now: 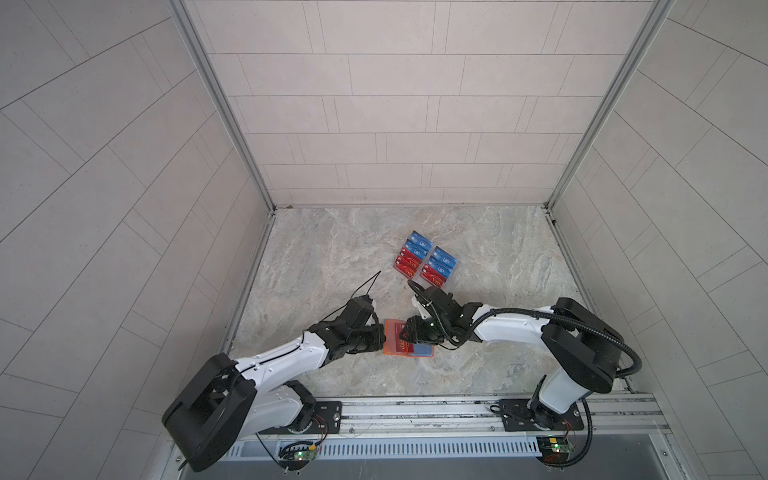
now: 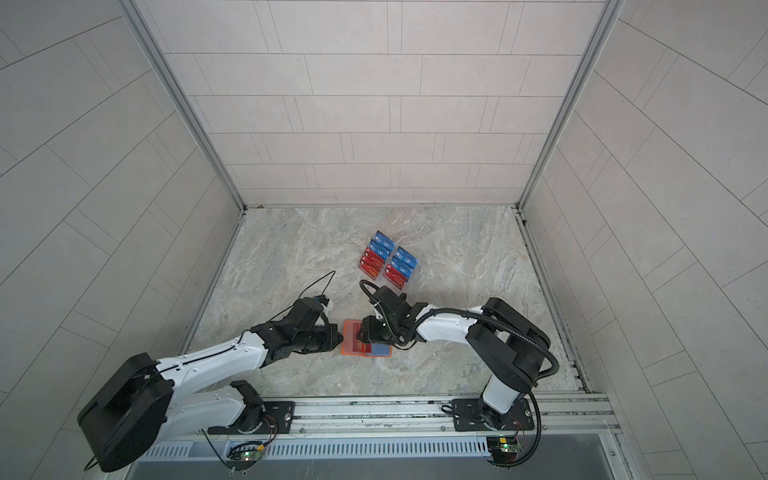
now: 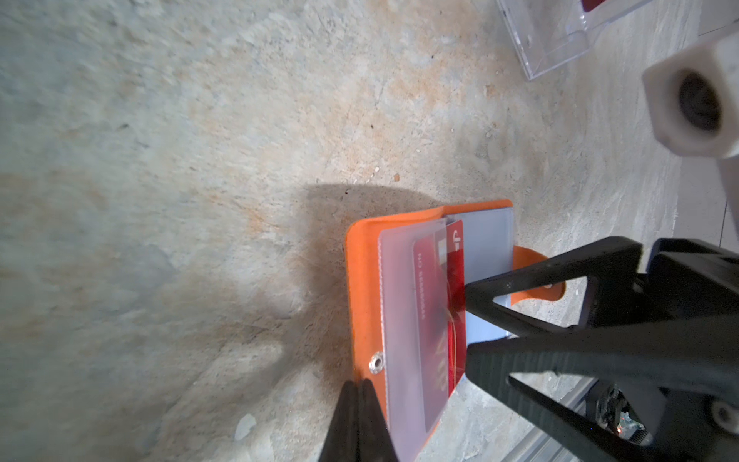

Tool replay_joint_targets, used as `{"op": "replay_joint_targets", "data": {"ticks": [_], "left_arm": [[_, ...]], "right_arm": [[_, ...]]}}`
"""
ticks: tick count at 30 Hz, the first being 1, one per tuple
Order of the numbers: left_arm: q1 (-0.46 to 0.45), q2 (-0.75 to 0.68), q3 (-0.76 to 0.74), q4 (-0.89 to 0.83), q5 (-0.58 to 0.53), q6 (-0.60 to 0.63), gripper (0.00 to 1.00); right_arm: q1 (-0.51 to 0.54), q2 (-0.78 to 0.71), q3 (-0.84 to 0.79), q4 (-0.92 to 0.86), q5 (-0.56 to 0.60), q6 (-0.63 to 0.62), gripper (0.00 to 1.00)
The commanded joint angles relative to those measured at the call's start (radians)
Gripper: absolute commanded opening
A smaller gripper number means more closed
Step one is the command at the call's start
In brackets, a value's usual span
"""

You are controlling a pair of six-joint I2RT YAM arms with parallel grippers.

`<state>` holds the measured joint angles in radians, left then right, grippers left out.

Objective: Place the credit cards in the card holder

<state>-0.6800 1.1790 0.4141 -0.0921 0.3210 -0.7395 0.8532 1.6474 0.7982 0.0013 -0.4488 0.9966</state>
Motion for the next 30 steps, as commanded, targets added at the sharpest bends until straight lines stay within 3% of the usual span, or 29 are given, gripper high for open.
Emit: {"op": "replay_joint_targets", "data": {"ticks": [1, 25, 30], "left_arm": [[0.004, 0.008, -0.022, 0.021, 0.012, 0.008, 0.04], [0.004, 0.032, -0.043, 0.017, -0.008, 0.003, 0.05], [0.017, 0.023, -0.041, 0.022, 0.015, -0.008, 0.11]], "right_arm": [[0.010, 0.021, 0.008, 0.024, -0.013, 0.046, 0.53], [0.044, 0.087, 0.040, 0.185, -0.067, 0.145, 0.53], [0.039, 0.004, 0.039, 0.036, 0.016, 0.077, 0.54]]}}
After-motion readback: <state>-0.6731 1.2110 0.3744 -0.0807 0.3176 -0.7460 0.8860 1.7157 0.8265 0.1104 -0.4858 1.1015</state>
